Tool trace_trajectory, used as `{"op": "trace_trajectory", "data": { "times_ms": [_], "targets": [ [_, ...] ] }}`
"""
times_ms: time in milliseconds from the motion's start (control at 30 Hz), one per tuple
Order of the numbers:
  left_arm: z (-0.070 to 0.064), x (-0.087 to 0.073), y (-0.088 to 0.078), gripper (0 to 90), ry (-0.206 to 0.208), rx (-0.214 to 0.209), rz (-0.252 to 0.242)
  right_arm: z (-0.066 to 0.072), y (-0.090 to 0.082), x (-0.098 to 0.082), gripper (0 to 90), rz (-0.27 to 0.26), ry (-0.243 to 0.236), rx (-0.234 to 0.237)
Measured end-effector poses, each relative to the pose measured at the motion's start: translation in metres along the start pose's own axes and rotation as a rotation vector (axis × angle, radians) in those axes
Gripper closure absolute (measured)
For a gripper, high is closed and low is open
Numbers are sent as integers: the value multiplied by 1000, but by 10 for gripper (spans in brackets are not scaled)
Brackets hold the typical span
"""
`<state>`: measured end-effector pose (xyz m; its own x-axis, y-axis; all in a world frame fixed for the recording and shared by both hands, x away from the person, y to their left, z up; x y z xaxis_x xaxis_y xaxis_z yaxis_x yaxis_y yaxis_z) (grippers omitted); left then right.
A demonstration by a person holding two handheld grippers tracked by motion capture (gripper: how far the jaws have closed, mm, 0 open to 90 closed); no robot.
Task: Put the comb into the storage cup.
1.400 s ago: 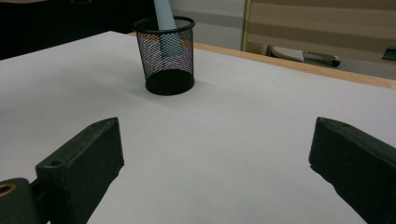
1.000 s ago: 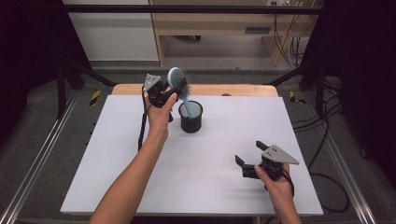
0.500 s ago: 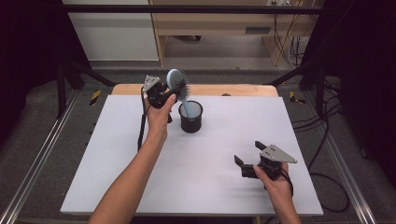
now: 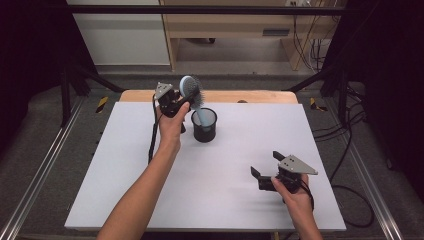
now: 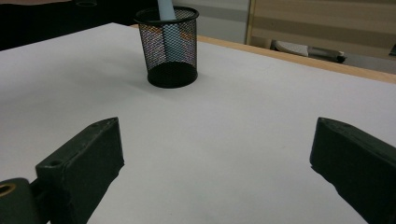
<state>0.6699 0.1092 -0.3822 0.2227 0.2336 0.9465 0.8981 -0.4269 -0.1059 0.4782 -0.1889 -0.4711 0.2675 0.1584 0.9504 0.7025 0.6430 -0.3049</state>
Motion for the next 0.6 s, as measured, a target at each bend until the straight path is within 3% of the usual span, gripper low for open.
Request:
{"op": "trace_trajectory", "data": {
  "times_ms": [600],
  "targets": [
    [-2,-5,1,492,0,-4,10,0,-1,1,30,-4,2,2]
  ]
}}
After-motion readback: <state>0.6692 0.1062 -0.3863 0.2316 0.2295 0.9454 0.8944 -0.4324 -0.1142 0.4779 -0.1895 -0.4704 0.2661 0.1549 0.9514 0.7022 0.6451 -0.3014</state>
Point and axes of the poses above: each handheld gripper's, and its own axes: y roughly forward along the jaws, x roughly out of its top, z roughly to its left, the point moved 5 cm from there along y, roughly forward along the jaws, and after that the axes turned 8 degrees about x, right-handed, at the moved point
